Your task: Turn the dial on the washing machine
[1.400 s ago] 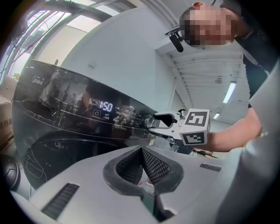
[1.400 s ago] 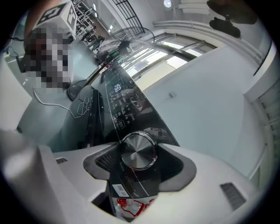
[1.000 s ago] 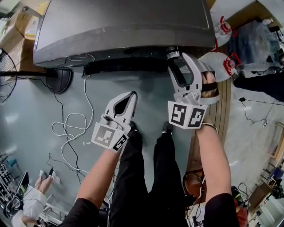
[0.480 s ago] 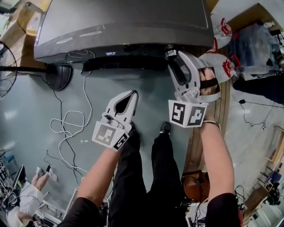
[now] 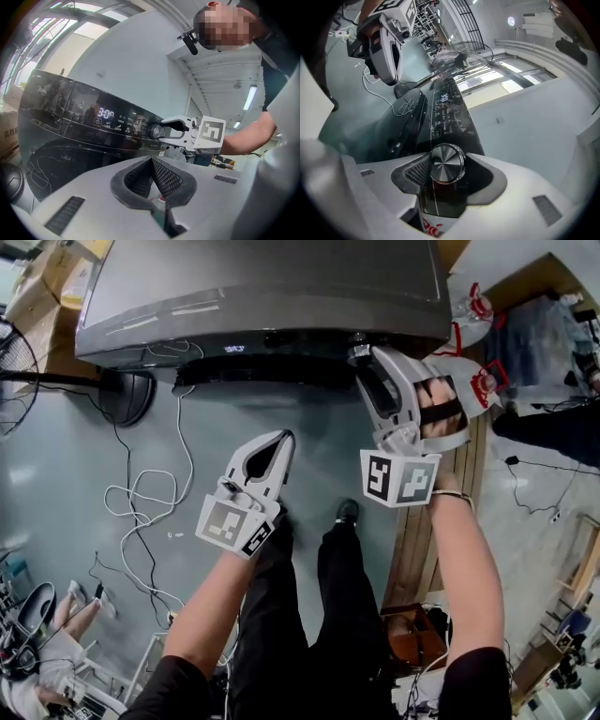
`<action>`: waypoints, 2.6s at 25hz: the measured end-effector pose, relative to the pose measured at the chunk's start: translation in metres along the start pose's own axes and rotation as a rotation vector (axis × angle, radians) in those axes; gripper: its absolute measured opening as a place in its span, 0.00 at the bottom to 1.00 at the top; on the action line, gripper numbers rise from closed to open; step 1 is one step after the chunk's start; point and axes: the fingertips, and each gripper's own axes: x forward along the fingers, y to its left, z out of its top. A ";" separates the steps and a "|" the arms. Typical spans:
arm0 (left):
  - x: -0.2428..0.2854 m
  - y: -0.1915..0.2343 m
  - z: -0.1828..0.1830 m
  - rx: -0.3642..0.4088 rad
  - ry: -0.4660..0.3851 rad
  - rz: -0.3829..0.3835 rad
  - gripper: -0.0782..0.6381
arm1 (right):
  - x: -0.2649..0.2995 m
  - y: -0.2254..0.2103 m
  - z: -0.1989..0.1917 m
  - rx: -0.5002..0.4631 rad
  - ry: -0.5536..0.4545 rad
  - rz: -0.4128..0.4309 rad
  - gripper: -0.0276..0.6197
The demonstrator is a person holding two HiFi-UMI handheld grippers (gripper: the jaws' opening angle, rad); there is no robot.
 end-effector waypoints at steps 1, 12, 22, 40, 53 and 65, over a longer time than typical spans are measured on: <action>0.001 -0.001 0.000 0.000 -0.001 0.000 0.13 | 0.000 0.000 0.000 -0.005 -0.004 0.002 0.42; 0.001 -0.004 0.000 -0.002 -0.004 0.026 0.13 | 0.000 0.002 0.001 -0.090 -0.054 0.035 0.42; -0.001 -0.010 0.002 -0.001 -0.014 0.049 0.13 | -0.002 0.001 0.002 -0.196 -0.101 0.060 0.42; -0.002 -0.021 0.012 0.006 -0.044 0.096 0.13 | -0.002 0.002 0.003 -0.298 -0.151 0.121 0.42; 0.006 -0.032 0.016 0.011 -0.053 0.103 0.13 | -0.004 0.002 0.004 -0.279 -0.202 0.136 0.42; -0.002 -0.041 0.048 0.038 -0.074 0.110 0.13 | -0.045 -0.034 0.047 0.142 -0.285 0.122 0.30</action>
